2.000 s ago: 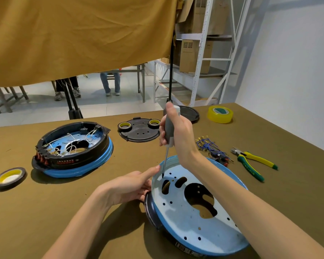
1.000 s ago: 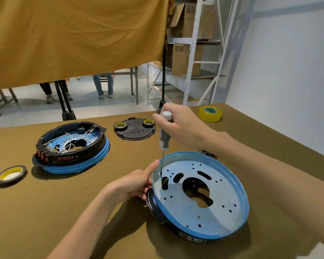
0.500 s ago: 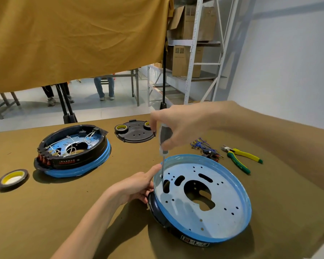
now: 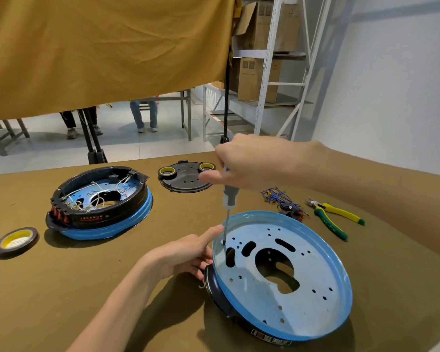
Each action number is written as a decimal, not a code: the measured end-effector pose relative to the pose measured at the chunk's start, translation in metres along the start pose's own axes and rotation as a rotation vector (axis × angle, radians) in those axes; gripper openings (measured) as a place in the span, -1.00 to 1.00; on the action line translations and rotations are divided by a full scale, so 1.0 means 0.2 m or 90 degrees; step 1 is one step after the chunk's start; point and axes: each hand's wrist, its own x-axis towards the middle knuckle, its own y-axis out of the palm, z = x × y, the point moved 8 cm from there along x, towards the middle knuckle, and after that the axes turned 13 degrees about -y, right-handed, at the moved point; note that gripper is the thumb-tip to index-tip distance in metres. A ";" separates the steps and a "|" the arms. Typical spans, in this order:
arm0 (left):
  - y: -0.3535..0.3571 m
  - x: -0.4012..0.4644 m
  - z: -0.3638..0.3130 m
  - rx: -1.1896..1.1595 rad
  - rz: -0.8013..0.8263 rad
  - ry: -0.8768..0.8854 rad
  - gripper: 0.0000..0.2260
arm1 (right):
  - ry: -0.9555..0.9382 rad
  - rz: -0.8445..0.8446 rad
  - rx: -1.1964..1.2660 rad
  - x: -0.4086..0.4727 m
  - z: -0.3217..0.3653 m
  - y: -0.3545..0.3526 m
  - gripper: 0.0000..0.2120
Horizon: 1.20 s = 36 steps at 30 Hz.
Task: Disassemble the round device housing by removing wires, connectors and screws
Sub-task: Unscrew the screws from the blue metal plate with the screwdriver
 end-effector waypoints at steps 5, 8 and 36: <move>0.00 0.00 -0.01 -0.003 0.016 0.001 -0.11 | -0.064 0.050 0.212 0.00 0.03 0.02 -0.81; 0.00 0.00 0.00 0.002 0.016 0.001 -0.10 | -0.064 0.074 0.292 -0.02 0.04 0.03 -0.57; 0.00 0.00 0.00 0.015 0.009 0.006 -0.10 | 0.000 -0.018 -0.067 0.00 -0.03 0.00 -0.48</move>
